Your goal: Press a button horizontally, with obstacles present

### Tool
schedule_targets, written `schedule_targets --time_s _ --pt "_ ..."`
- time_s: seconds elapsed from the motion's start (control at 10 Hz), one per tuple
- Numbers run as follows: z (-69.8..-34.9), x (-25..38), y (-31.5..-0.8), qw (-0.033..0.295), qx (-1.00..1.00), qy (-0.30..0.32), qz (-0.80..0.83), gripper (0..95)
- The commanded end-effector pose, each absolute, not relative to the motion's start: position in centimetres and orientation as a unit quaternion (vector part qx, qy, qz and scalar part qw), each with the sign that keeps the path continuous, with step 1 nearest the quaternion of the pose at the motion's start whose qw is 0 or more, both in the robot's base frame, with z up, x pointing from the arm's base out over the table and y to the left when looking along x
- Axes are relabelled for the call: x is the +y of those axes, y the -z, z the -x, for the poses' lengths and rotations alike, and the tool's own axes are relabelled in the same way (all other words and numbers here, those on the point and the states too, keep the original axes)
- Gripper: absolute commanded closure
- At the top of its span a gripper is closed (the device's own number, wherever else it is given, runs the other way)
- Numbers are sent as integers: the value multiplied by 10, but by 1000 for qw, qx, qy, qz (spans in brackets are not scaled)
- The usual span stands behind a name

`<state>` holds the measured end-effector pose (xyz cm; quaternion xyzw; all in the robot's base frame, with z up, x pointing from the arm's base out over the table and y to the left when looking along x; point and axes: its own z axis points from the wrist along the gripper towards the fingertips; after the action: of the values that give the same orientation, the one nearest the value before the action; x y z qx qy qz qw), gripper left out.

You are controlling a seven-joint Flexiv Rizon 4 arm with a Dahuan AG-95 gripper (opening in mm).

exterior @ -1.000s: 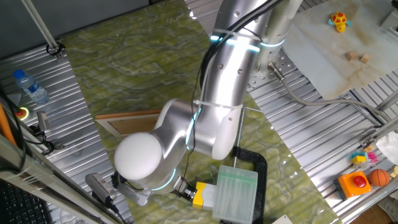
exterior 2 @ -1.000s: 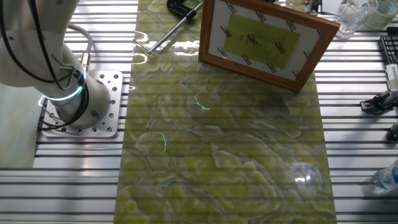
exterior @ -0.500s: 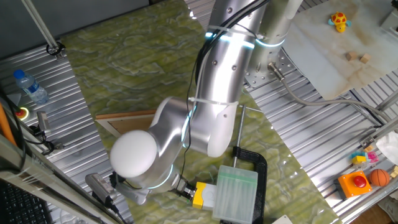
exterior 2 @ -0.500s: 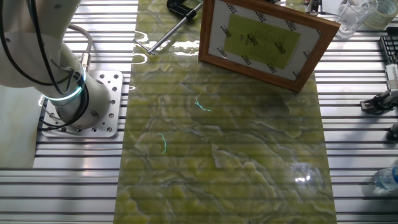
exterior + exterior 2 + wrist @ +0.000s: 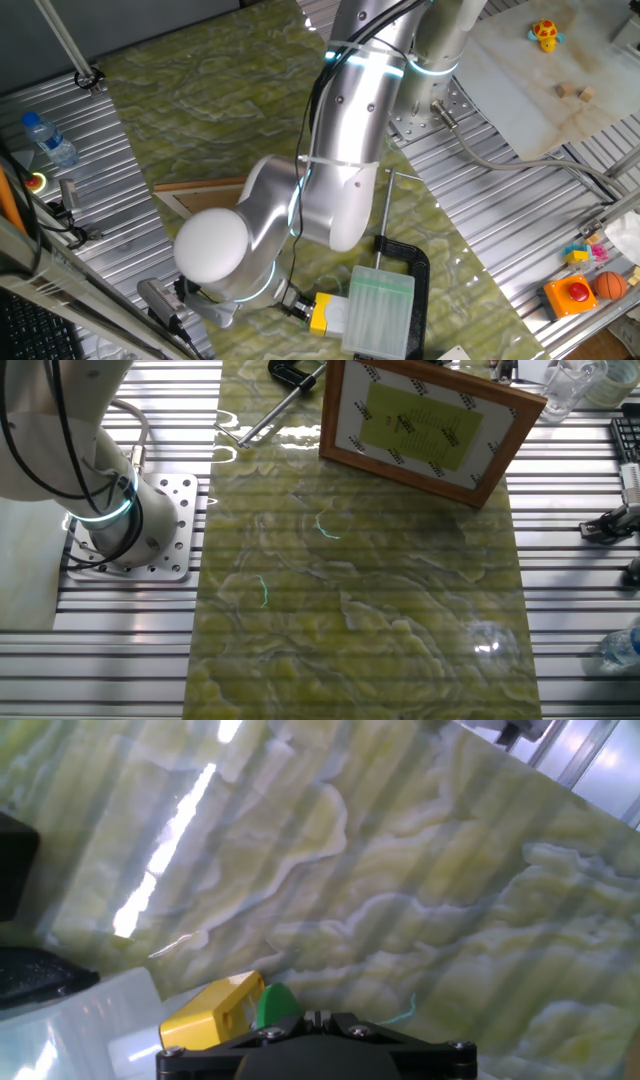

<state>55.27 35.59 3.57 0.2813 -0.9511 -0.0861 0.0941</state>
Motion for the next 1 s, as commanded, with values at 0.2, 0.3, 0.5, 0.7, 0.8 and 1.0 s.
schedule_targets --time_s 0.2,0.3,0.5,0.7,0.8,1.0 --pt "-551 360 -38 103 -949 103 -280 950" --pt "-551 361 -40 105 -949 107 -279 950" --pt "-550 362 -41 107 -948 109 -278 950" --pt "-550 362 -41 107 -949 108 -278 950" --pt "-550 362 -41 107 -949 105 -276 950" --pt "-551 359 -42 103 -950 93 -279 950"
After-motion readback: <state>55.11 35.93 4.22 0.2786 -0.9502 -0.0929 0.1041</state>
